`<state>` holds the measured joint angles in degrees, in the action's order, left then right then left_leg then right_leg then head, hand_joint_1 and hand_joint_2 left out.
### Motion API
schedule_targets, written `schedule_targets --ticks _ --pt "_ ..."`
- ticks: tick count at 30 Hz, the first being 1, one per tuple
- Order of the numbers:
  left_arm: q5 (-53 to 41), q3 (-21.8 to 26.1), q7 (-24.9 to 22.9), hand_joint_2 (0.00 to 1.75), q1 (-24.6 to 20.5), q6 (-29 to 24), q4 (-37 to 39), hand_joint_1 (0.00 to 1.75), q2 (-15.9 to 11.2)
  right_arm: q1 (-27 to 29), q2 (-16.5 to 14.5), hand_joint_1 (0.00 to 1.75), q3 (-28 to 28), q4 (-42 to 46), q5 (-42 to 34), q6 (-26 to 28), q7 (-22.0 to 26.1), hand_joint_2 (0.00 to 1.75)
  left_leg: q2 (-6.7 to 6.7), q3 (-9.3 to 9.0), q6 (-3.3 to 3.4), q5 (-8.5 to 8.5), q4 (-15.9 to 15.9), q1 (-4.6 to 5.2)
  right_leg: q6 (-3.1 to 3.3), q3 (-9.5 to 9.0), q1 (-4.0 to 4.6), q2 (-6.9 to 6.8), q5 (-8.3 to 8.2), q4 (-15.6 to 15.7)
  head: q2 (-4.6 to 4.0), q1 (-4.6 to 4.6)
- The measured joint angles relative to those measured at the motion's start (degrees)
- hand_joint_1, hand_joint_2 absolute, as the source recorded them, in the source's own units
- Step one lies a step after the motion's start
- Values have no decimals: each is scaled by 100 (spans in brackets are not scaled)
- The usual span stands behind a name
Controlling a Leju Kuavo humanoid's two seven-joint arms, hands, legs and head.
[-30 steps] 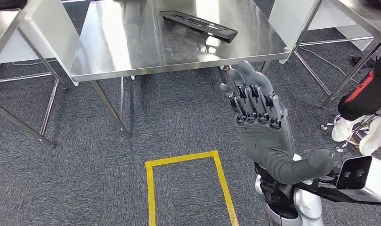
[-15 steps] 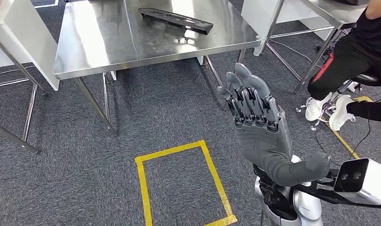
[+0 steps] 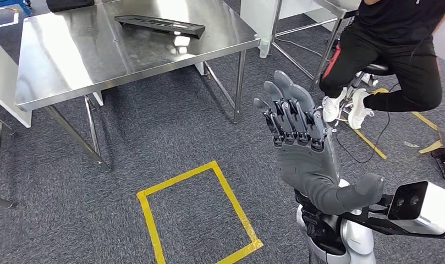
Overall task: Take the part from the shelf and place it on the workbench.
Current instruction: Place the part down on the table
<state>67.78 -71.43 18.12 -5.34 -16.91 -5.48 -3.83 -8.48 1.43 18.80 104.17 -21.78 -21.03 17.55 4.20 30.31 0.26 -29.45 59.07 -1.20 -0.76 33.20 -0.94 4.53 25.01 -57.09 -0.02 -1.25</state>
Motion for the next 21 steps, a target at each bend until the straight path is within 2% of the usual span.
schedule_targets --ticks 1,2,3,4,6,7,8,9,10,11,12,13,14,15,16,17,18,19,20,21 --pt "1 -4 -1 0 4 2 1 0 -2 2 -1 0 1 0 7 0 5 0 90 -46 21 17 -120 4 -35 42 3 57 -22 -14 0 -3" --pt "3 -7 -1 0 8 3 2 0 -6 9 -1 0 1 1 13 0 11 0 100 -45 46 8 -150 22 -81 83 -2 121 -52 -16 0 -3" --pt "5 -11 -2 0 11 3 2 0 -8 22 1 0 2 1 15 0 20 0 23 -33 80 34 -161 39 -133 127 -12 196 -87 -6 0 -4" --pt "8 -15 -2 0 8 4 3 0 -9 43 4 0 1 3 16 0 34 0 -63 -28 126 69 -181 48 -174 174 -22 181 -97 -23 0 -3" --pt "10 -23 -2 0 1 14 3 0 -7 68 17 0 3 7 17 -2 65 0 -232 -17 211 135 -235 37 -192 347 1 -47 51 -290 0 -27" --pt "11 -28 -2 0 3 24 3 0 -2 76 23 0 6 9 17 -5 81 0 -322 -3 239 157 -251 34 -175 495 7 -215 216 -605 0 -40" --pt "13 -32 -2 0 12 39 3 0 2 82 29 0 10 7 18 -14 92 0 -406 17 253 167 -253 37 -162 672 13 -316 402 -1002 0 -54" --pt "21 -37 -2 0 24 56 3 0 5 94 34 0 13 2 19 -28 101 0 -498 38 256 176 -252 41 -166 835 5 -362 559 -1390 0 -58" --pt "32 -40 -2 0 32 73 2 0 7 106 41 0 16 -4 19 -43 108 0 -585 56 252 185 -251 42 -189 926 -8 -387 650 -1644 0 -58" --pt "43 -41 -2 0 36 88 2 0 9 115 50 0 19 -10 20 -59 111 0 -666 68 244 192 -250 40 -235 896 -27 -409 657 -1681 0 -59" --pt "52 -42 -2 0 36 97 1 0 13 119 57 0 21 -13 20 -72 113 0 -740 73 232 198 -249 35 -296 726 -47 -448 579 -1451 0 -59" --pt "55 -42 -2 0 33 102 0 0 18 119 63 0 24 -14 21 -81 115 0 -805 71 215 201 -246 30 -358 454 -66 -524 458 -1039 0 -59" --pt "57 -42 -2 0 31 103 0 0 19 114 66 0 27 -14 21 -89 115 0 -858 66 190 200 -243 35 -399 169 -75 -650 349 -583 0 -63" --pt "63 -42 -2 0 29 105 -1 0 19 107 67 0 34 -15 22 -96 116 0 -906 60 157 194 -236 46 -402 -53 -65 -752 259 -227 0 -67" --pt "79 -41 -3 0 28 111 -1 0 16 98 68 0 45 -17 22 -103 117 0 -948 55 120 192 -230 62 -364 -170 -51 -816 211 -29 0 -65" --pt "99 -41 -8 0 27 119 -1 0 12 88 72 0 60 -22 21 -108 118 0 -992 48 85 193 -230 75 -306 -195 -32 -827 194 31 0 -64" --pt "119 -41 -13 0 25 127 -2 0 11 77 78 0 78 -32 20 -116 120 0 -1045 39 49 198 -236 75 -242 -173 -13 -765 171 22 0 -60" --pt "138 -41 -19 0 21 135 -3 0 10 61 83 0 98 -42 17 -125 122 0 -1056 39 10 192 -234 58 -181 -151 -34 -703 151 21 0 -55" --pt "150 -41 -25 0 19 137 -3 0 9 40 87 0 115 -51 15 -134 125 0 -994 49 -25 153 -203 38 -136 -135 -50 -645 132 26 0 -51" --pt "161 -40 -28 0 17 138 -3 0 9 12 87 0 133 -61 11 -146 129 0 -864 98 -52 50 -88 21 -80 -122 -68 -592 110 34 0 -46"
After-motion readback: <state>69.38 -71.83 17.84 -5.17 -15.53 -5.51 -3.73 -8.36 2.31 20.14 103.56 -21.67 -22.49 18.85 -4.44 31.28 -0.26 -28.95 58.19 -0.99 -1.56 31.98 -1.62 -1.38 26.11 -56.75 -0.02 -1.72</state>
